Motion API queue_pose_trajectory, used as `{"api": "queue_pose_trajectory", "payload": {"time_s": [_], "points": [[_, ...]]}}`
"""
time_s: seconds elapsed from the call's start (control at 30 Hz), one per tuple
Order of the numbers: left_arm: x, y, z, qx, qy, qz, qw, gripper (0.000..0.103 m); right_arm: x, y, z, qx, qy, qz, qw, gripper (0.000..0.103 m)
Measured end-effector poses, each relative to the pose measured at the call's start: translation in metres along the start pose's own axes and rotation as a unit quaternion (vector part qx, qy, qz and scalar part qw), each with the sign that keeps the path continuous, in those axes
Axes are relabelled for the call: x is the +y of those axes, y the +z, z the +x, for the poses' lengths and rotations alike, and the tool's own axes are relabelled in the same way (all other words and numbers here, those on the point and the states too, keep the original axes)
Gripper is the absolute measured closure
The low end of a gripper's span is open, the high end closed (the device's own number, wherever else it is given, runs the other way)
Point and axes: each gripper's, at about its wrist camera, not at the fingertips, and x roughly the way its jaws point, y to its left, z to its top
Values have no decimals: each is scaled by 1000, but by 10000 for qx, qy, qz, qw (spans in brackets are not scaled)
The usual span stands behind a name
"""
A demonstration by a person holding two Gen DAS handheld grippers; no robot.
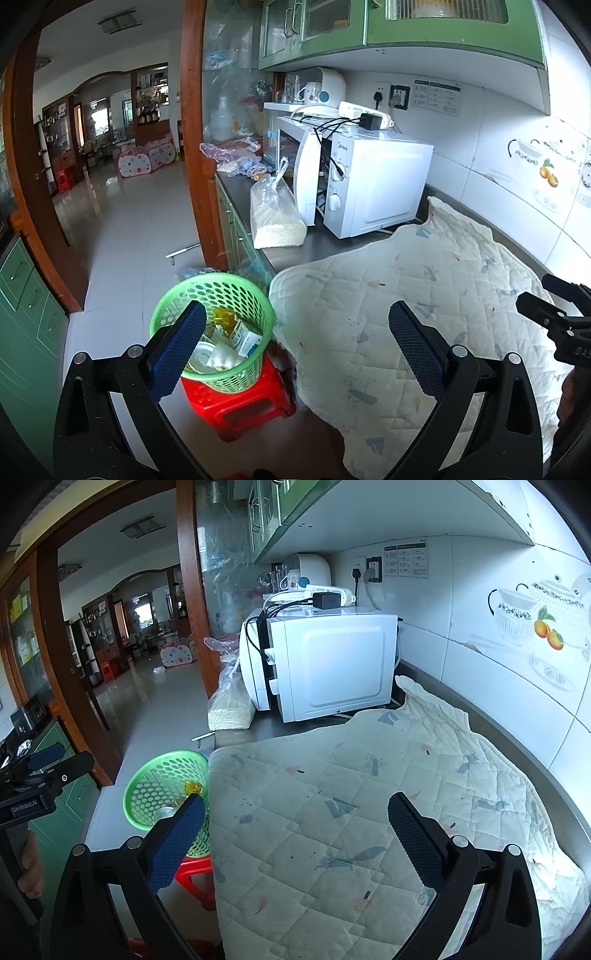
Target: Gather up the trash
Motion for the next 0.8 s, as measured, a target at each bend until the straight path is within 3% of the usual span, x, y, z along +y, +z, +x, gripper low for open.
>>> {"api": "queue_pose_trajectory", "payload": {"time_s": [0.8], "points": [[-11, -3, -6, -73, -122, 122, 9998, 5, 0, -1, -1, -50, 27, -1, 10000, 7]]}}
